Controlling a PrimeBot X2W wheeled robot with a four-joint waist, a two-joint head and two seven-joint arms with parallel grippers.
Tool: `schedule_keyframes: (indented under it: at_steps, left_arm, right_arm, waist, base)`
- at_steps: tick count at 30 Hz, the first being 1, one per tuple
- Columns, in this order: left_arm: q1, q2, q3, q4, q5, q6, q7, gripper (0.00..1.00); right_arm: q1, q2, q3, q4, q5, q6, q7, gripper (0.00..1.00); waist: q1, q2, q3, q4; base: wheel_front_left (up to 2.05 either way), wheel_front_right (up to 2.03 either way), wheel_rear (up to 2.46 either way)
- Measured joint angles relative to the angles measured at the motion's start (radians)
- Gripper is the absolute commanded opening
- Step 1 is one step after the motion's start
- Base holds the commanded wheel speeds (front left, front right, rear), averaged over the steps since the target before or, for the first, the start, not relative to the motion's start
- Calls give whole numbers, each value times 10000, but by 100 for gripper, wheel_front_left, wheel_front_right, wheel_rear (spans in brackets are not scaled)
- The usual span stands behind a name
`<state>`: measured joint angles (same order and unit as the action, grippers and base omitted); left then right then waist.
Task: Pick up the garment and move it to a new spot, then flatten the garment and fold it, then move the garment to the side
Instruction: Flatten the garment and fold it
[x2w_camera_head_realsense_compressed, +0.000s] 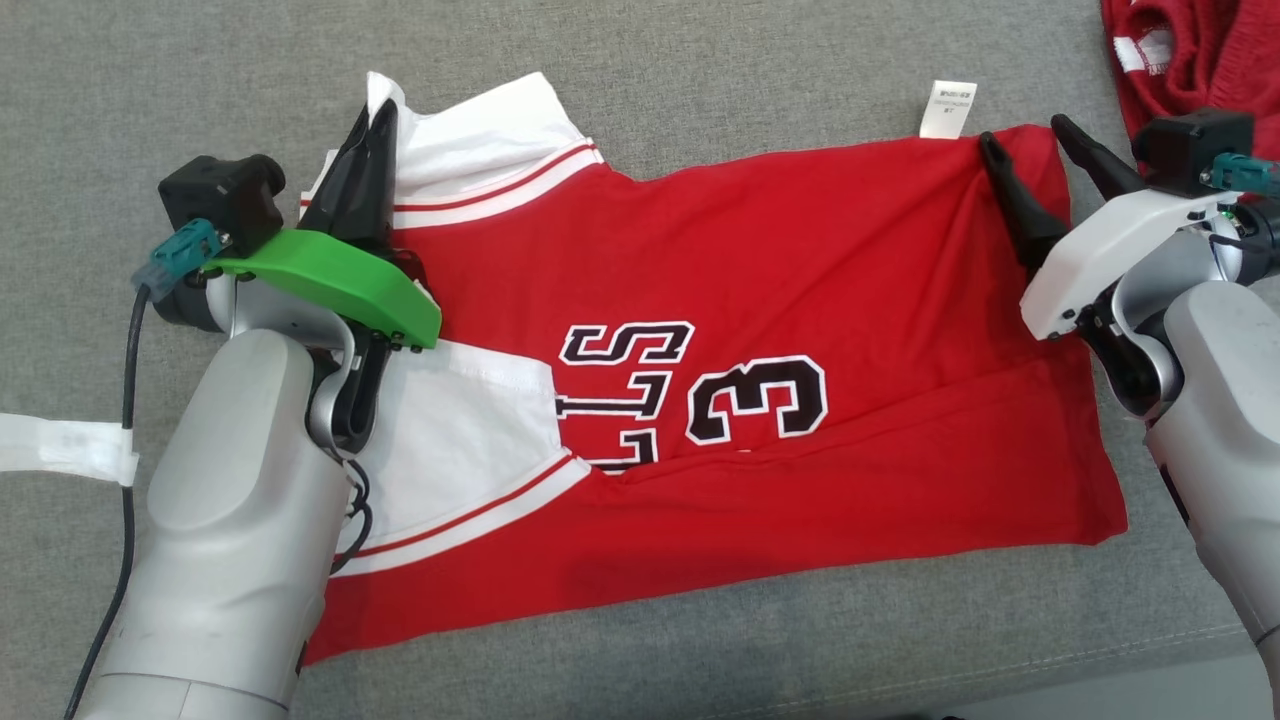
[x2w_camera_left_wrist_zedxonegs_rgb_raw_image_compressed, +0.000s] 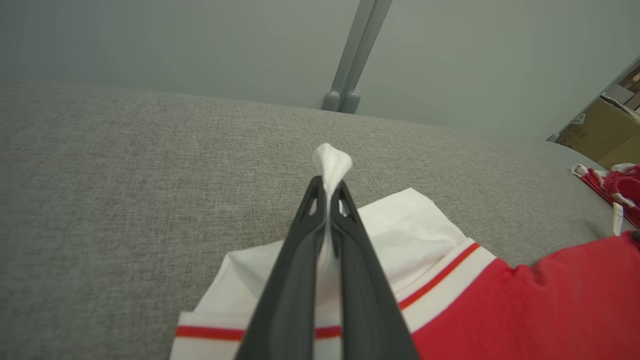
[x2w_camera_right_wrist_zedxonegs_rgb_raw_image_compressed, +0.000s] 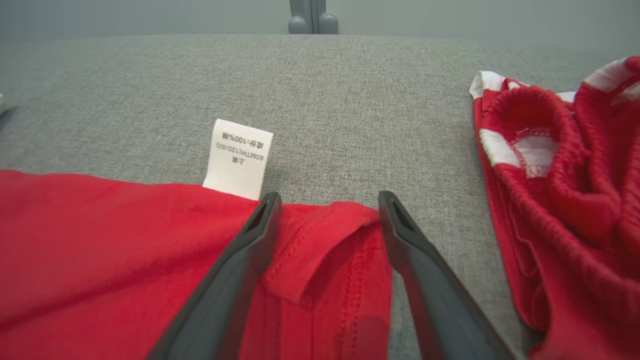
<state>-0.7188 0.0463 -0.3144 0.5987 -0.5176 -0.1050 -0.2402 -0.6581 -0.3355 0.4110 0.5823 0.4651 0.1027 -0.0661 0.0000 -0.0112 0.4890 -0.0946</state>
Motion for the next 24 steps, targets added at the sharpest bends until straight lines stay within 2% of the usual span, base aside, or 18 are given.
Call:
schedule_keyframes:
  at_steps: [2, 3, 5, 9, 11, 18, 24]
  left_arm:
    - [19, -2, -17, -4, 0, -6, -33, 0]
    - [19, -2, -23, -10, 0, -6, -63, 0]
    - [19, -4, -27, -25, 0, -6, -73, 0]
    - [19, -6, -27, -29, 0, -8, -73, 0]
    - [19, -8, 19, -31, 0, -19, -81, 0]
    - [306, -6, 322, -399, -123, -63, -105, 0]
    - [1161, 44, 1032, -1484, -238, -65, -117, 0]
  right_arm:
    - [-4, 48, 4, 153, 0, -2, 105, 100]
    - [-9, 73, -2, 196, 6, 0, 111, 96]
    - [-106, 134, -6, 284, 27, 0, 113, 53]
    - [-299, 194, -12, 447, 40, 0, 171, 33]
    - [-424, 245, -107, 855, 232, 8, 299, 0]
    - [-481, 284, -96, 531, 198, 23, -928, 0]
    - [292, 291, 54, 117, 42, 27, -1770, 0]
  waist:
    - [0, 0, 15, -8]
    - [0, 0, 23, -9]
    - [0, 0, 41, -7]
    - [0, 0, 63, 2]
    - [0, 0, 97, 1]
    - [0, 0, -121, -41]
    - [0, 0, -470, -71]
  base:
    - [0, 0, 0]
    - [0, 0, 0]
    - [0, 0, 0]
    - [0, 0, 0]
    - [0, 0, 0]
    - [0, 0, 0]
    - [0, 0, 0]
